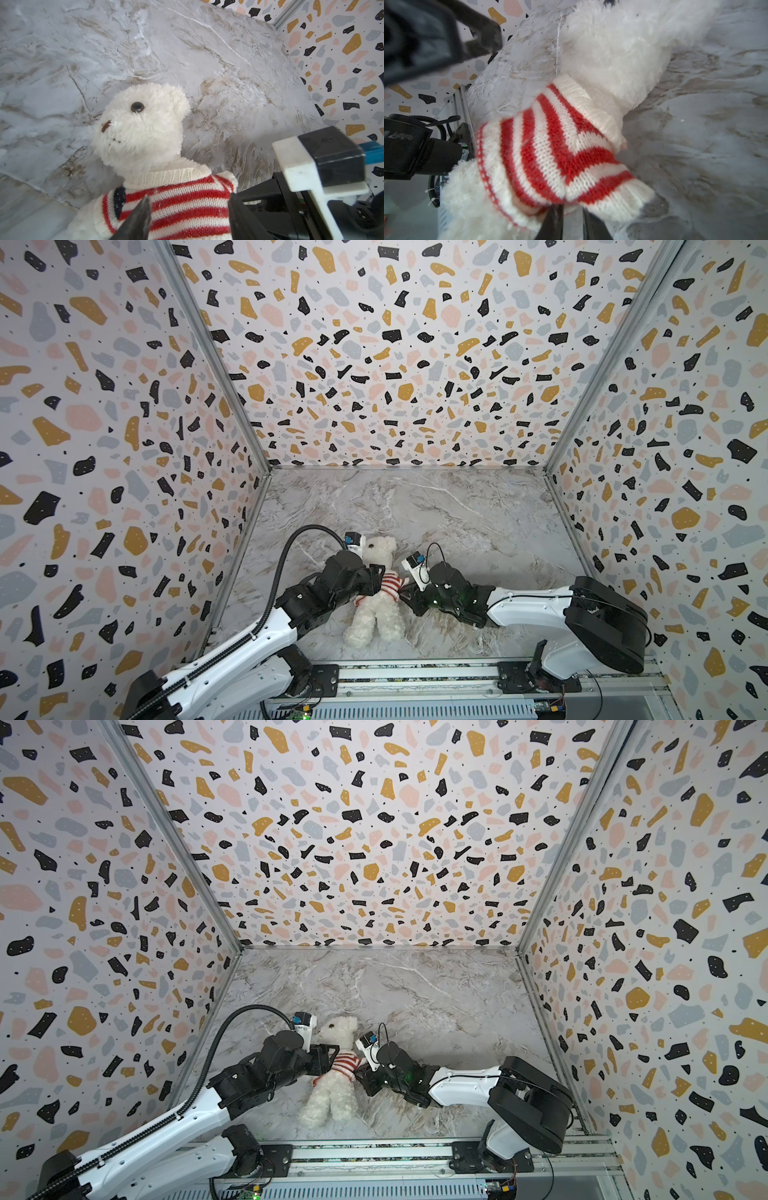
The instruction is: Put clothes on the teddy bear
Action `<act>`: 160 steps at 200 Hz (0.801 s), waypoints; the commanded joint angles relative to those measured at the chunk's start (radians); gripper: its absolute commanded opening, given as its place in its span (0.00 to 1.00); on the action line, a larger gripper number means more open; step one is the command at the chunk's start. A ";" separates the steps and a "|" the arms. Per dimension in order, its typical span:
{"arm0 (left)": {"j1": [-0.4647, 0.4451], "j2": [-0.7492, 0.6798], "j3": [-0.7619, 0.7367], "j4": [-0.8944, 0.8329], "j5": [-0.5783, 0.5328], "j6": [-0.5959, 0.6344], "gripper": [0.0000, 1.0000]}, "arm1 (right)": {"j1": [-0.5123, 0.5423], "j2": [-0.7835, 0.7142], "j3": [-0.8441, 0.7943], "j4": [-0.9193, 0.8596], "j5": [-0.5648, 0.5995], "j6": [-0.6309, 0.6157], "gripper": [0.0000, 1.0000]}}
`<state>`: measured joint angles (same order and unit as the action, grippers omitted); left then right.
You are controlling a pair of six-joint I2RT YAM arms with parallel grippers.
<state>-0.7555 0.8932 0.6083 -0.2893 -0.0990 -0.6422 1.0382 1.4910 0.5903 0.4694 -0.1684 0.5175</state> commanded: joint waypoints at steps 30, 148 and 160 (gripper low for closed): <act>0.001 0.082 -0.098 0.100 0.060 -0.088 0.52 | 0.016 -0.021 -0.001 0.059 -0.003 0.022 0.18; 0.028 0.064 -0.269 0.159 0.011 -0.117 0.10 | -0.047 -0.144 -0.133 0.054 0.040 0.056 0.15; 0.031 0.062 -0.274 0.158 0.013 -0.118 0.07 | -0.055 -0.140 -0.131 0.052 0.040 0.048 0.12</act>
<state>-0.7383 0.9501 0.3721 -0.0723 -0.0795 -0.7635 1.0000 1.3705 0.4587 0.5171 -0.1432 0.5610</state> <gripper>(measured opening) 0.092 0.140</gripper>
